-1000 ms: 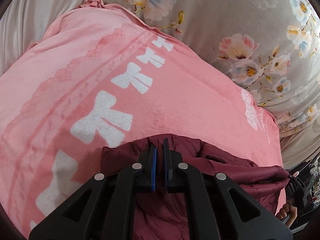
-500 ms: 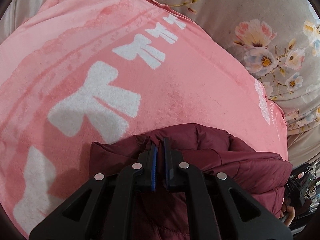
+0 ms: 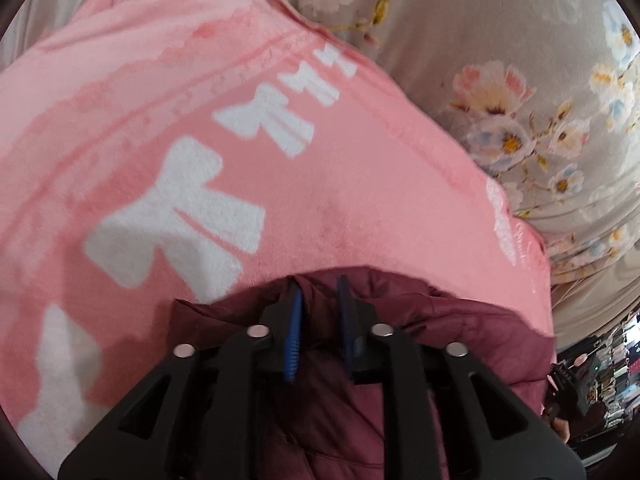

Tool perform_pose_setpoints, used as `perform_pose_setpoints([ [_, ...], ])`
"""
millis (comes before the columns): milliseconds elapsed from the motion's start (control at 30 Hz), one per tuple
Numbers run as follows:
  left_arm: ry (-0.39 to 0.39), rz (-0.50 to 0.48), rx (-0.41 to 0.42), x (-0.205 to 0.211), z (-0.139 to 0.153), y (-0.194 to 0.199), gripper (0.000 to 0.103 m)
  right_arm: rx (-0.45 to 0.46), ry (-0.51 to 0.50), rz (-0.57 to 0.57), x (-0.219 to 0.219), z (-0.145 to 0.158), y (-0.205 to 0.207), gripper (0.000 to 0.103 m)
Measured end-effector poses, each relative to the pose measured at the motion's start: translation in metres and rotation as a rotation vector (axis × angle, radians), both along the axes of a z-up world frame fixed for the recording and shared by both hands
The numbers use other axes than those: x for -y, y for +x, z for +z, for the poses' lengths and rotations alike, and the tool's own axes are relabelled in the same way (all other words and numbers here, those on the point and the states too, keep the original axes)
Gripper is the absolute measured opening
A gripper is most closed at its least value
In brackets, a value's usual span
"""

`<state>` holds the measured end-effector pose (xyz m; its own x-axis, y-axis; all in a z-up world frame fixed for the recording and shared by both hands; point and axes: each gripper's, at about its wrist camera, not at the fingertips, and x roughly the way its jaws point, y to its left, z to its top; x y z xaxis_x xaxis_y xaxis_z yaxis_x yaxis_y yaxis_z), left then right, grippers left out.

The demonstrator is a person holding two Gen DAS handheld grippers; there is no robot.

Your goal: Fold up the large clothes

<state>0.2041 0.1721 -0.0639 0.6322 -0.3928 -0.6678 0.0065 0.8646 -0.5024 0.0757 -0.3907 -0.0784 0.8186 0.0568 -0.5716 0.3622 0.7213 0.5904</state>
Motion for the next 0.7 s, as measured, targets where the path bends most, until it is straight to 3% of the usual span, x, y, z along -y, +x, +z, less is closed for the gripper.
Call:
perform_pose_setpoints([
  [33,0.019,0.029,0.051,-0.005,0.016,-0.007,0.049,0.023,-0.017,-0.007,0.000,0.011,-0.007,0.043],
  [67,0.044,0.068,0.119,-0.012,0.035,-0.016,0.076,0.034,-0.032,-0.010,-0.001,0.021,-0.012,0.043],
  [100,0.055,0.096,0.179,-0.018,0.052,-0.023,0.084,0.045,-0.042,-0.007,-0.002,0.029,-0.016,0.043],
  [167,0.071,0.112,0.236,-0.024,0.081,-0.030,0.084,0.062,-0.074,0.019,-0.014,0.047,-0.022,0.040],
  [233,0.064,0.091,0.261,-0.021,0.102,-0.036,0.075,0.064,-0.145,0.067,-0.036,0.064,-0.024,0.032],
  [333,0.138,-0.047,0.271,0.019,0.117,-0.045,0.063,0.038,-0.226,0.162,-0.074,0.076,-0.016,0.014],
  [400,0.210,-0.148,0.239,0.057,0.106,-0.046,0.054,0.009,-0.293,0.227,-0.101,0.076,-0.007,0.007],
  [500,0.279,-0.265,0.155,0.106,0.069,-0.042,0.038,-0.035,-0.380,0.301,-0.130,0.070,0.003,0.005],
  [700,0.343,-0.312,0.052,0.144,0.015,-0.029,0.035,-0.106,-0.418,0.411,-0.164,0.048,0.026,0.004],
])
